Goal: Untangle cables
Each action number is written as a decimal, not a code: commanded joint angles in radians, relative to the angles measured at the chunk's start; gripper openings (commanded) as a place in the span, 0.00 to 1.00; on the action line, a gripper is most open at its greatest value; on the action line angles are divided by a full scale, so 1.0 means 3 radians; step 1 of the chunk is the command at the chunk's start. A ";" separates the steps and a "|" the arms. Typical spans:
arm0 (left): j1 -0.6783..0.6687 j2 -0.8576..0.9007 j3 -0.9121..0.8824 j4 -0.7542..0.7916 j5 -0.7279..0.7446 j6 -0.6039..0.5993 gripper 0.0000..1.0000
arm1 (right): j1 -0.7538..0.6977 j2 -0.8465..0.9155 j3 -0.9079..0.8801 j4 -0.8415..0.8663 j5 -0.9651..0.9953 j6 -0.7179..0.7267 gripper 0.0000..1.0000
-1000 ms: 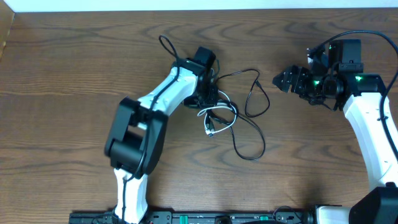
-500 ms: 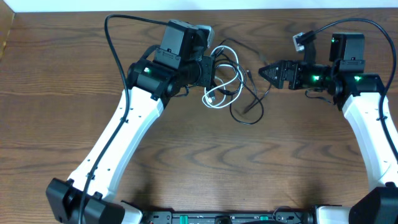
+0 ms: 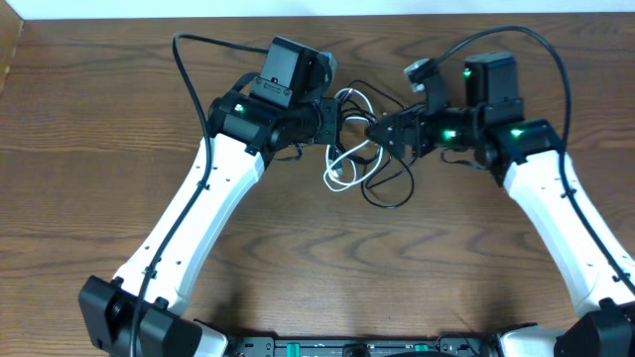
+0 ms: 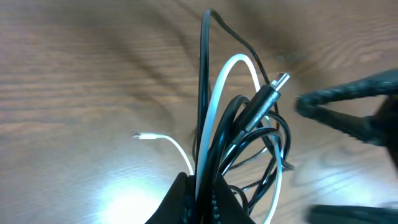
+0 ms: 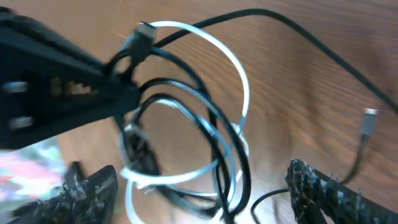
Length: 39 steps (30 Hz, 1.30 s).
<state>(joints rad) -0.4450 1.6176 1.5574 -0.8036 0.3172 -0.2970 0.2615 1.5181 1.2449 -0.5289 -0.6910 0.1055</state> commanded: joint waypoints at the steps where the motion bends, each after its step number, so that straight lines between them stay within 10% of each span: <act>1: 0.0015 -0.0004 -0.0001 0.0001 0.0566 -0.0192 0.07 | 0.0191 0.0039 0.0032 0.0029 0.0828 -0.0060 0.81; 6: 0.0092 -0.0004 -0.0001 -0.0028 0.1061 -0.0215 0.07 | 0.0298 0.0151 0.0032 0.0069 0.1465 0.0103 0.76; 13: 0.0282 -0.0005 -0.0001 -0.0238 0.1068 -0.0126 0.07 | 0.0154 0.0314 0.0032 -0.0458 0.3092 0.1675 0.63; 25: 0.0514 -0.0005 -0.0001 -0.0239 0.0861 -0.0023 0.07 | -0.0195 0.0329 0.0032 -0.0638 0.2471 0.1181 0.51; 39: 0.0514 -0.0006 -0.0001 -0.0122 0.0459 0.0520 0.08 | -0.1171 0.0329 0.0032 -0.1375 0.2639 0.1010 0.61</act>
<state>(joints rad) -0.3248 1.6218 1.5574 -0.8509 0.5354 -0.2333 0.0219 1.6157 1.2484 -0.9203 0.0078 0.4786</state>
